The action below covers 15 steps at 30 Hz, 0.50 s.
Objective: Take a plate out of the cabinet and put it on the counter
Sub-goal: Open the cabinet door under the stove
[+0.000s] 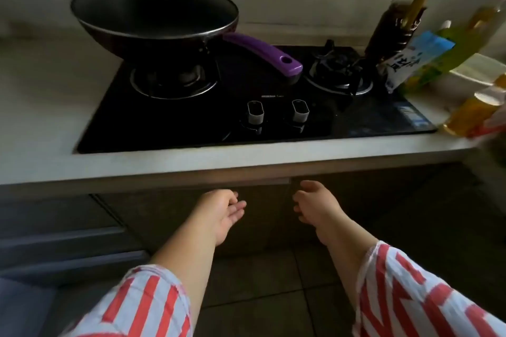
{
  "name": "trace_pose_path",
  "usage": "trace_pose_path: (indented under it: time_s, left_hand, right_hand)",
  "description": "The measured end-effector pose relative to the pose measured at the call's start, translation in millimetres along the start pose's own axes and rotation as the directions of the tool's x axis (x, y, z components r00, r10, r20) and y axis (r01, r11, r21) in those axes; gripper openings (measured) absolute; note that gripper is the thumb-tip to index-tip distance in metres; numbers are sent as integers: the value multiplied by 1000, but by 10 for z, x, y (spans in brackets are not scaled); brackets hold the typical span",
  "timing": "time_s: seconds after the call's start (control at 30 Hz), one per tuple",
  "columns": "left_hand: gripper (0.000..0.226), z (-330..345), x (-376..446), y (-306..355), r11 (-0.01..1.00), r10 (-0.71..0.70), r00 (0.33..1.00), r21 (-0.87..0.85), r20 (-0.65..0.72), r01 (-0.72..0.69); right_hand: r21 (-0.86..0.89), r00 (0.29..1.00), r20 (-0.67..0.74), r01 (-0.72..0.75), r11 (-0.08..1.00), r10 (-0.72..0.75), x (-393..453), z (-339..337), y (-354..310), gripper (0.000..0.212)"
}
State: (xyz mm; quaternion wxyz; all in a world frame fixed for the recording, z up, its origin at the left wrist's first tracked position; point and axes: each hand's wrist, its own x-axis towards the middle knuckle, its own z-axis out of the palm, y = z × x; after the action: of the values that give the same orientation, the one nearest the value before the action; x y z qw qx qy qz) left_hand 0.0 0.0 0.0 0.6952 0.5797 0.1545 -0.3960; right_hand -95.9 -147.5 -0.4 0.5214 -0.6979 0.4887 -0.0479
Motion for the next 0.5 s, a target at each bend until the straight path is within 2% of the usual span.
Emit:
trace_pose_path:
  time_s: [0.13, 0.3, 0.4, 0.5]
  left_hand:
    - [37, 74, 268, 15, 991, -4, 1000, -134, -6, 3]
    - [38, 102, 352, 21, 967, 0, 998, -252, 57, 15]
    - [32, 68, 306, -12, 964, -5, 997, -264, 82, 27]
    - [21, 0, 225, -78, 971, -40, 996, -232, 83, 59]
  right_hand:
    - [47, 1000, -11, 20, 999, -19, 119, 89, 64, 52]
    - [81, 999, -36, 14, 997, -11, 86, 123, 94, 55]
    - [75, 997, -76, 37, 996, -31, 27, 95, 84, 57]
    - [-27, 990, -119, 78, 997, -81, -80, 89, 83, 58]
